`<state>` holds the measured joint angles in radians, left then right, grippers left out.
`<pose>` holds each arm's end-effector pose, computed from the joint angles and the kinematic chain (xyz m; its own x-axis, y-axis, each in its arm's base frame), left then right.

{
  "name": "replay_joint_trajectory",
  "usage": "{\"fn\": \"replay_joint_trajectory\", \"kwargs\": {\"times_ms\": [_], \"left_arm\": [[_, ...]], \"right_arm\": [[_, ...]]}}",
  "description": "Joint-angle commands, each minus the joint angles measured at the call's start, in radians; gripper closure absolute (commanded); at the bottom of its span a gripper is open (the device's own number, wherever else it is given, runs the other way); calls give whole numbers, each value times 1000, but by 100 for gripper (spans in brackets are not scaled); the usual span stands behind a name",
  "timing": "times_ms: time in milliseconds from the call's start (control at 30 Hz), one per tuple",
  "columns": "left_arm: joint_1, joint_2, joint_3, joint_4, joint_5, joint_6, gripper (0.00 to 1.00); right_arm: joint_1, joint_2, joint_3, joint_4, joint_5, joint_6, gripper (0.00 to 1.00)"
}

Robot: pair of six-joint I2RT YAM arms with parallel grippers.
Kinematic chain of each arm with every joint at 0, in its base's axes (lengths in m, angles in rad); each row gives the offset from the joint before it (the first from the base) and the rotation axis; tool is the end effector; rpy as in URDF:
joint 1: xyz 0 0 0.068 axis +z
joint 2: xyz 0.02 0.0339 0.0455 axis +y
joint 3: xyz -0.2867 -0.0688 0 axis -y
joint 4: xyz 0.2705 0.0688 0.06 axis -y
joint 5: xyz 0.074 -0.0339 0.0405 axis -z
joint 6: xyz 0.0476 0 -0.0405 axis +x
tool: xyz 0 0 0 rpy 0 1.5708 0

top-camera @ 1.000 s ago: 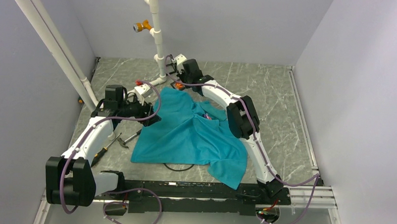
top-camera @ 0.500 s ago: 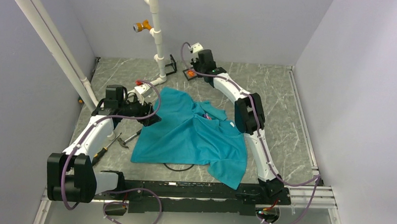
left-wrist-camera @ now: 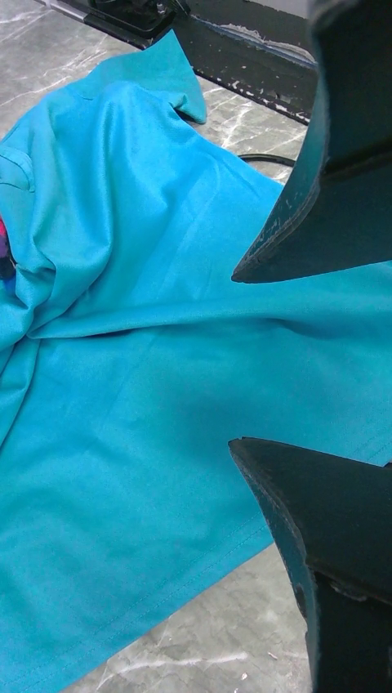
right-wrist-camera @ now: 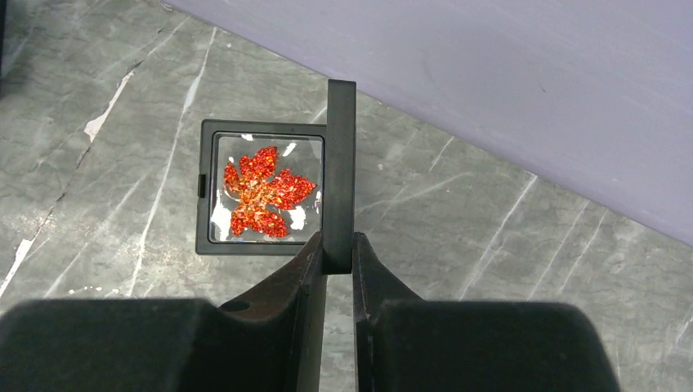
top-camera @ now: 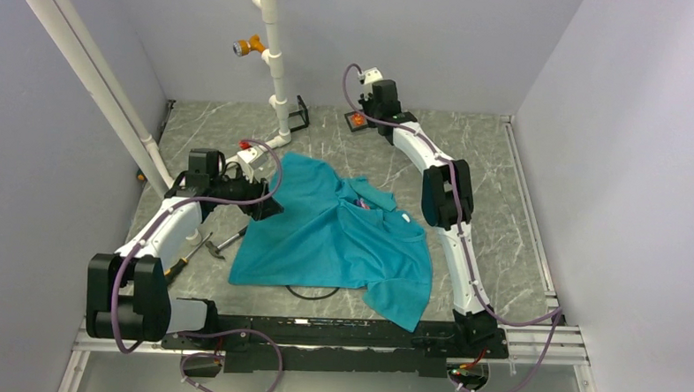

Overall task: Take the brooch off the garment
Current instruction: Move the brooch box to the center of the board.

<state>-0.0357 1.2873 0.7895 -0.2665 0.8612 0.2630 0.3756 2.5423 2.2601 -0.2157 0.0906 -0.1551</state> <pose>0.2805 -0.0462 0.2396 -0.5195 0.1880 -0.8335 0.7307 0.6034 -0.3193 0.5969 0.2307 0.1995 -0.3939 -0.3207 -0.8614 -0.3565 0.9171 -0.1784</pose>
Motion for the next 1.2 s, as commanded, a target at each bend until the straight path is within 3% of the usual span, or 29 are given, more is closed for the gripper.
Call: {"fn": "replay_joint_trajectory", "kwargs": {"times_ms": [0,467,567,767,933,1067,1167], "left_arm": [[6,6,37,37,42,-19,26],[7,10,20,52,55,-50,25],[7,15,25,53,45,-48,25],[7,30,61,60,-27,-60,23],[7,35,73,58,-31,-66,23],[7,24,61,61,-35,-70,23],[7,16,59,54,-41,-67,24]], "right_arm": [[-13,1,28,69,-9,-5,100],[-49,37,44,70,-23,4,98],[-49,37,42,72,-20,2,88],[-50,26,36,71,-25,1,55],[-50,-11,26,77,-35,1,46],[-48,-77,-19,118,-80,15,33],[-42,-104,-11,130,-127,48,31]]}}
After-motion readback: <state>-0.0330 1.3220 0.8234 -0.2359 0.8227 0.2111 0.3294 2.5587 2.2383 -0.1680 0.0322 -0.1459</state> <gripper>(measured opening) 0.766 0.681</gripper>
